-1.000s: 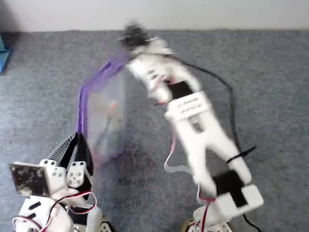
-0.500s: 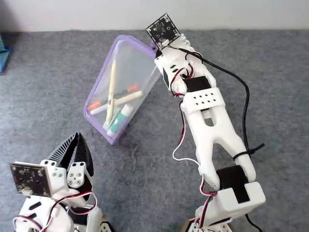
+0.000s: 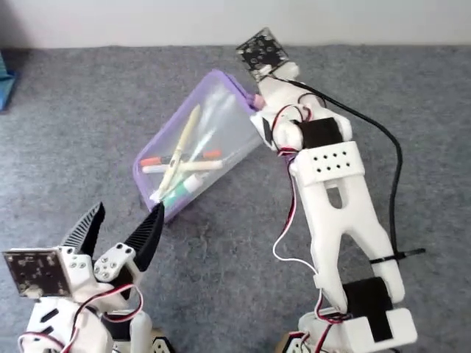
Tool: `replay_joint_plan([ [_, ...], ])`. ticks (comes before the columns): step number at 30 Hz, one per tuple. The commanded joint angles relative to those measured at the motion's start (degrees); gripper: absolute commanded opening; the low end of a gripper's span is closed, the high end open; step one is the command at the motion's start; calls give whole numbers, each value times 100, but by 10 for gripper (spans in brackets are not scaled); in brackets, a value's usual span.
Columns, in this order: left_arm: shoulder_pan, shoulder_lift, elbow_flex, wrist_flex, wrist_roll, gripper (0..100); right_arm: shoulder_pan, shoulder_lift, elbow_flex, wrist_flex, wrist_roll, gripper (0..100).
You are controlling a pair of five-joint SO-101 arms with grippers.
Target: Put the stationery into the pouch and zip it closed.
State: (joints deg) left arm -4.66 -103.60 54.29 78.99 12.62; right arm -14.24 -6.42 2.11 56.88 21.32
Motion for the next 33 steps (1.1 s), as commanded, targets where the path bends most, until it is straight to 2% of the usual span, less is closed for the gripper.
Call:
replay_joint_plan([
  [1,-448,-35,92,26,97,324,312,-505,-149,611,-396,34],
  [6,-800,-35,541,-18,79,324,646,-857,-149,1569,-914,239],
  [8,-905,-35,708,-18,88,324,752,-1042,-149,1824,-1213,262],
  [12,-905,-44,998,18,70,324,927,-1323,-141,2299,-1705,188],
  [17,-905,-44,1393,-9,62,324,1200,-1596,-141,3134,-2400,5],
  [21,-905,-44,1437,-9,-308,324,1455,-1912,-141,3978,-2901,20],
  [25,-905,-44,1552,18,-642,323,1763,-2202,9,4470,-2998,9],
  [30,-862,-26,1754,-26,-949,311,2308,-3020,1310,4119,-3015,9],
  [33,-651,-35,1833,-105,-993,226,2519,-3890,2505,3503,-2980,9],
])
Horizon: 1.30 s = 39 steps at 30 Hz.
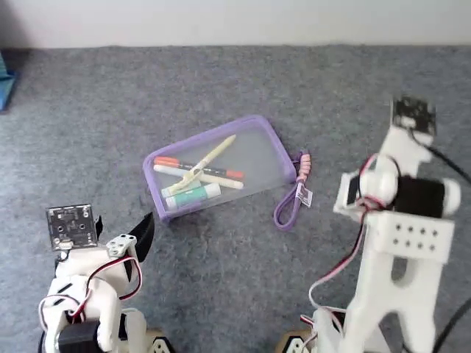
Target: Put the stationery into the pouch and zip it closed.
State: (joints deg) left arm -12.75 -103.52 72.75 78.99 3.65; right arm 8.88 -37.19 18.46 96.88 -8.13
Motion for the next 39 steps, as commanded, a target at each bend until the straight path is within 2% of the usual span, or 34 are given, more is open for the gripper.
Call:
replay_joint_plan([
  [1,246,-35,4,-141,-97,185,233,-1174,1284,-752,-26,9],
  [5,607,-44,207,-325,-97,20,224,-2642,2778,-1640,-18,9],
  [6,651,-44,312,-360,-97,8,224,-2976,3103,-1815,-18,9],
  [10,686,-44,769,-466,-105,14,224,-4233,4202,-2237,62,9],
  [12,677,-44,980,-475,-149,14,224,-4778,4721,-2352,378,9],
  [16,695,-53,1367,-536,-818,14,224,-5859,5811,-2492,1222,9],
  [19,659,-53,1640,-536,-1090,14,215,-6686,6479,-2457,1477,9],
  [23,686,-53,1938,-545,-1064,14,215,-6554,6831,-2431,1468,9],
  [29,651,-53,2369,-695,-651,14,215,-6677,7367,-2422,1468,9],
  [39,651,-53,2369,-721,-580,14,215,-6686,7798,-2343,1468,9],
])
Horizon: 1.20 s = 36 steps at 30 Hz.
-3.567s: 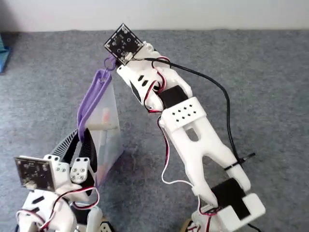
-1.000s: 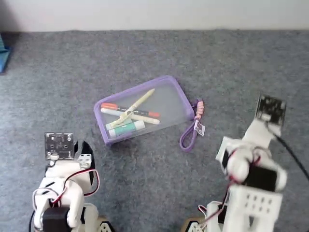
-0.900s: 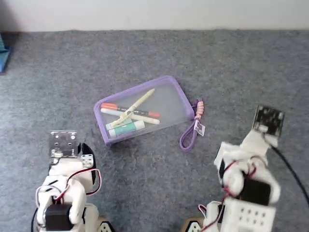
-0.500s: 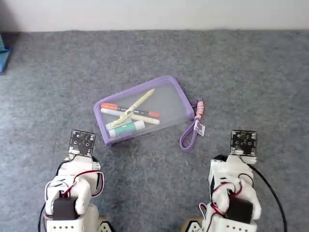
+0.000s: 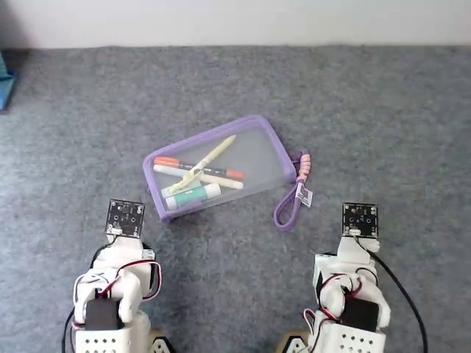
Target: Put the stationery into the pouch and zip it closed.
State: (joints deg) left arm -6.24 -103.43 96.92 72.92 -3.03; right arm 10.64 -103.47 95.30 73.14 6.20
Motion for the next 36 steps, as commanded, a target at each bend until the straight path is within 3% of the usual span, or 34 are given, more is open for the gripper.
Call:
replay_joint_plan([
  [1,-9,-62,-48,-114,88,14,48,-57,114,127,35,9],
  [4,-97,-62,-48,-114,88,14,75,-57,114,198,35,9],
  [9,-862,-62,-48,-132,105,14,48,-57,114,198,35,9],
  [13,-1143,-62,-48,-123,598,14,57,-57,114,198,35,9],
  [36,-1099,-62,-48,-105,809,14,57,-57,114,198,35,9],
])
